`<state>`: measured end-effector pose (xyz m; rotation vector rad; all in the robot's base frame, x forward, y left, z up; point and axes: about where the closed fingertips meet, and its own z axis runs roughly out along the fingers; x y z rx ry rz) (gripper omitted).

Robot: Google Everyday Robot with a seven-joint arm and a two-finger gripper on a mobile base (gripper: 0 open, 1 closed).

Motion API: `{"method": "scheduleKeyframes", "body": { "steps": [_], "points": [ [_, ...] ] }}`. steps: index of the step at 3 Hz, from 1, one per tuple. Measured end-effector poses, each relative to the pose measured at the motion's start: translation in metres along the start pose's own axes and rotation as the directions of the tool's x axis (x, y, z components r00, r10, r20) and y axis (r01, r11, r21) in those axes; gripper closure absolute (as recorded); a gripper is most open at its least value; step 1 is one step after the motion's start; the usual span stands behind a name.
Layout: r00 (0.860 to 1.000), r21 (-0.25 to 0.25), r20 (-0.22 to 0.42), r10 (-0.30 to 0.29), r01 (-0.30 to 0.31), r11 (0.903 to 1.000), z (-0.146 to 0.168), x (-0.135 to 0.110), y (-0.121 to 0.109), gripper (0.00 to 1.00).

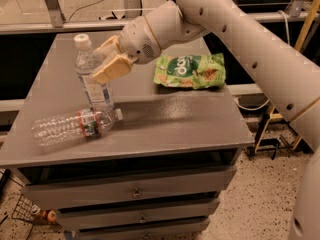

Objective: Move blue plastic bottle near water bottle

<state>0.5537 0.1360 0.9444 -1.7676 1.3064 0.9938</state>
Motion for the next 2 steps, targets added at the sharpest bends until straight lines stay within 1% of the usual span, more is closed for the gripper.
{"method": "scheduleKeyframes", "body": {
  "steps": [1, 2],
  "points": [
    [1.000, -0.020, -0.002, 0.012, -0.012, 0.9997, 0.0067, 0.0015, 0.0008, 1.00],
    [1.000, -0.029, -0.004, 0.029, -0.029, 0.9991, 0.0116, 0.0049, 0.0005, 1.00]
  ]
}}
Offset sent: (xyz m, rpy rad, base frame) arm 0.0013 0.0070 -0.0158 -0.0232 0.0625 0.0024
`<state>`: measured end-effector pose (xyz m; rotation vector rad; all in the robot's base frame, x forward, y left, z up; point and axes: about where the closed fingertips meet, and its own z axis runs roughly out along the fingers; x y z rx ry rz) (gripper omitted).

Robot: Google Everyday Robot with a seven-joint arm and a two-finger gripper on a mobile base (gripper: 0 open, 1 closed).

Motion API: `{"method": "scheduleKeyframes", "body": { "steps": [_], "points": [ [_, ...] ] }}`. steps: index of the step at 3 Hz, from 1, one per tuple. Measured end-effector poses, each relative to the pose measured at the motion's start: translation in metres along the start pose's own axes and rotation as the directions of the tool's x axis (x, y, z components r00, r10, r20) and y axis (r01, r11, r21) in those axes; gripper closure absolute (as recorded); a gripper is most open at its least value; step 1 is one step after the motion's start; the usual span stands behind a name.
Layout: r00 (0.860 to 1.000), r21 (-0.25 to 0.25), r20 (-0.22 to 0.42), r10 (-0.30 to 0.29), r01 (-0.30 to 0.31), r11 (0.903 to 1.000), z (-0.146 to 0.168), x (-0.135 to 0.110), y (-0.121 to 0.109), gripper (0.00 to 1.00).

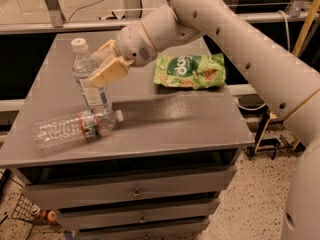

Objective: Move blue plastic bottle near water bottle

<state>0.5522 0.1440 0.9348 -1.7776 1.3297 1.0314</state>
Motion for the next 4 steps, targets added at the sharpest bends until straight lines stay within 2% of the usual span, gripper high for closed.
{"method": "scheduleKeyframes", "body": {
  "steps": [1, 4],
  "points": [
    [1.000, -0.009, 0.006, 0.021, -0.021, 0.9997, 0.0049, 0.0042, -0.0009, 0.98],
    [1.000, -0.022, 0.007, 0.018, -0.018, 0.9996, 0.0117, 0.0022, 0.0005, 0.30]
  ]
}}
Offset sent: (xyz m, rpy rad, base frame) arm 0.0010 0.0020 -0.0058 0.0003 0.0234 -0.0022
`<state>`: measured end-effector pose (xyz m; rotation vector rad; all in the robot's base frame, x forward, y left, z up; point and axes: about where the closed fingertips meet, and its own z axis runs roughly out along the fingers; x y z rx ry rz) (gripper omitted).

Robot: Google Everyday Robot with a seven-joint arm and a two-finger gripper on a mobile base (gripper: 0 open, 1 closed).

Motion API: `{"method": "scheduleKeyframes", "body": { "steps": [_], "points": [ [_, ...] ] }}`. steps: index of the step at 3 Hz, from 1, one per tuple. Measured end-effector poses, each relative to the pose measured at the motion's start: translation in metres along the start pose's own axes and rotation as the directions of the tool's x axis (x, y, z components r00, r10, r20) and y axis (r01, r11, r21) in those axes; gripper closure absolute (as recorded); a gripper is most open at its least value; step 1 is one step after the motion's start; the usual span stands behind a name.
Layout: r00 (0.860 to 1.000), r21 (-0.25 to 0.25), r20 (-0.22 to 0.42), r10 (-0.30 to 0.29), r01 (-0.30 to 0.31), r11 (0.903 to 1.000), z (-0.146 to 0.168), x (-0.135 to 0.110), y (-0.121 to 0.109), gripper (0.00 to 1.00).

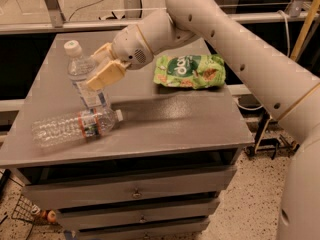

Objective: Move blue plastic bottle near water bottle

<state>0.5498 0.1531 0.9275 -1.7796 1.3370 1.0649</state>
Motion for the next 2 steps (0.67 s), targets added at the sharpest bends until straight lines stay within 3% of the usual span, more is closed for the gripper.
{"method": "scheduleKeyframes", "body": {
  "steps": [1, 2],
  "points": [
    [1.000, -0.004, 0.000, -0.001, 0.001, 1.0000, 0.0023, -0.0007, 0.0005, 0.07],
    [1.000, -0.007, 0.000, -0.002, 0.002, 1.0000, 0.0039, -0.0011, 0.0008, 0.00]
  ]
}}
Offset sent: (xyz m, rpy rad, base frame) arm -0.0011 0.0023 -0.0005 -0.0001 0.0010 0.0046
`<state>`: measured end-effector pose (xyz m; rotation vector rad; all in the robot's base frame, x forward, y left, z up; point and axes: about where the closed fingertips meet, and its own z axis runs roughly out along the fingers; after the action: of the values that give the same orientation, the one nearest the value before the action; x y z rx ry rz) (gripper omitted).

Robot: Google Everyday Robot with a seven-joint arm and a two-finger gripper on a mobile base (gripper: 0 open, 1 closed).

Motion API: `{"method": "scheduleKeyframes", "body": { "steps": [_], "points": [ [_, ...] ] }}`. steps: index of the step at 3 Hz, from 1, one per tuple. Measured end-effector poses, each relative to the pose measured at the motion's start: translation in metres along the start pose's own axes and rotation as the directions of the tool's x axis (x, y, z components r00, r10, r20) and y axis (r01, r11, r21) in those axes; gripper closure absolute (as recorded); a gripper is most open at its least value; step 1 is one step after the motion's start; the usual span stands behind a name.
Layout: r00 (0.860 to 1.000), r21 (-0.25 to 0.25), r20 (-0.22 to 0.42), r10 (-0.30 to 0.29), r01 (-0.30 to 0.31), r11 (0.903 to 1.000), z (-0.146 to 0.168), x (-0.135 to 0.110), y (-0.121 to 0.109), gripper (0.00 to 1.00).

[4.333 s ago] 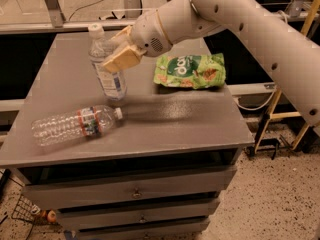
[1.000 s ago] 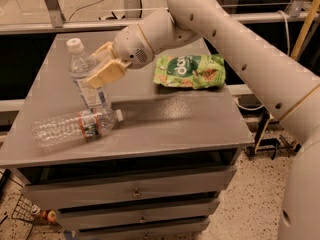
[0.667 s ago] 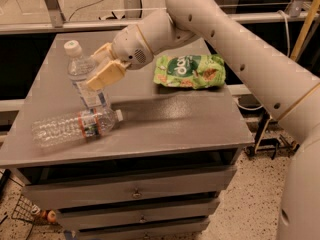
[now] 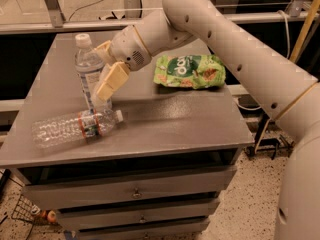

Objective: Move blue plastic bottle near water bottle

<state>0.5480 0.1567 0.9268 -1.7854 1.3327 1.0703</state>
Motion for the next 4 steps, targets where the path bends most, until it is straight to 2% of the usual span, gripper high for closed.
{"method": "scheduleKeyframes", "body": {
  "steps": [1, 2, 3, 4],
  "points": [
    [1.000, 0.004, -0.019, -0.002, 0.002, 1.0000, -0.004, -0.001, 0.002, 0.00],
    [0.996, 0.036, -0.085, 0.008, -0.005, 0.9993, -0.034, 0.004, 0.008, 0.00],
    [0.986, 0.090, -0.162, 0.047, -0.033, 0.9954, -0.098, 0.024, 0.017, 0.00],
    [0.958, 0.228, -0.235, 0.162, -0.107, 0.9676, -0.186, 0.065, 0.039, 0.00]
  ]
}}
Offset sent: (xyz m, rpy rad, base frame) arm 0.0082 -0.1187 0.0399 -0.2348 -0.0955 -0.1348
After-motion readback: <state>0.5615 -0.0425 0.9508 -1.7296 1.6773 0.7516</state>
